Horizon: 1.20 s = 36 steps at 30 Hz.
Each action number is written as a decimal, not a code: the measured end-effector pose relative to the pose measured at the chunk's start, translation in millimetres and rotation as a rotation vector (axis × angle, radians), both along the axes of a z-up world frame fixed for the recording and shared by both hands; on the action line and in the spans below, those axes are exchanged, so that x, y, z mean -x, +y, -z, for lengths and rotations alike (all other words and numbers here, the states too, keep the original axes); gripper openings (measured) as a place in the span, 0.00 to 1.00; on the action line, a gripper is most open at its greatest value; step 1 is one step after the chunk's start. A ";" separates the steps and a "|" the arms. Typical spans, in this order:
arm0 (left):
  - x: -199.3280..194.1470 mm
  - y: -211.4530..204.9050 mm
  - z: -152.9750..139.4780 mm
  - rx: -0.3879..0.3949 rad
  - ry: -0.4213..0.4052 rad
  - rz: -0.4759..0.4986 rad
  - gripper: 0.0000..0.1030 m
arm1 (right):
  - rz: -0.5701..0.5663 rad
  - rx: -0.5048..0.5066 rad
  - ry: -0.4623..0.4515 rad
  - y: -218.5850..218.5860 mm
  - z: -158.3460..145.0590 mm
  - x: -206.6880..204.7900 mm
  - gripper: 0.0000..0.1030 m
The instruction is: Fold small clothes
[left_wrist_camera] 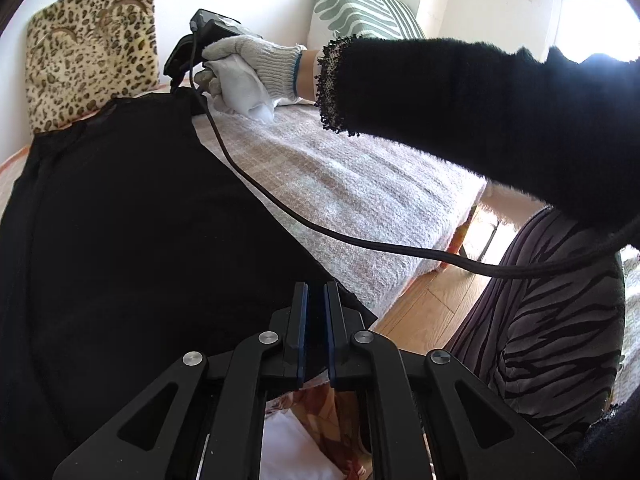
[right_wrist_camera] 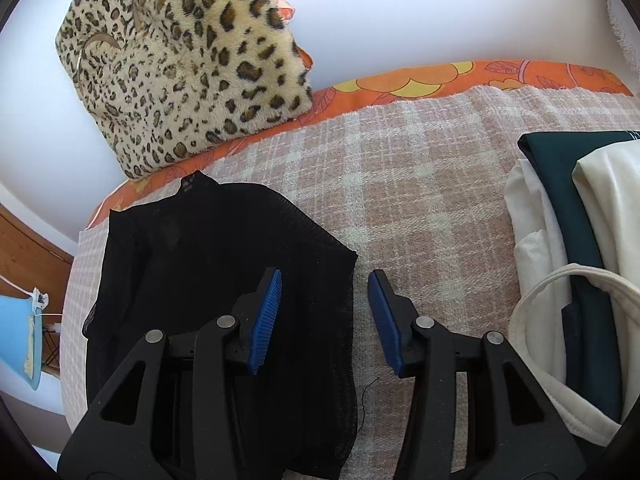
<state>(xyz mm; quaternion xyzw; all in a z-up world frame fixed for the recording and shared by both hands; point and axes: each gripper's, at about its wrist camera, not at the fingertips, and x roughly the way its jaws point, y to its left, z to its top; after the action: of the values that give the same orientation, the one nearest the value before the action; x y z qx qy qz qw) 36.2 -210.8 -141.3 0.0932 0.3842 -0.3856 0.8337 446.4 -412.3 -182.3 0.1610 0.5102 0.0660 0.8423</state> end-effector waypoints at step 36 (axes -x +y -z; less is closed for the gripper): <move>-0.4 76.2 -14.9 0.295 -0.027 -0.231 0.03 | -0.041 0.216 -0.062 65.4 -76.7 -10.8 0.04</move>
<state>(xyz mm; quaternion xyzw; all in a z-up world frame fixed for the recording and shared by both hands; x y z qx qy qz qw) 36.6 -134.6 -126.4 -0.0695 0.3205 -0.3381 0.8821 457.2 -346.9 -105.5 0.0565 0.4911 0.0328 0.8687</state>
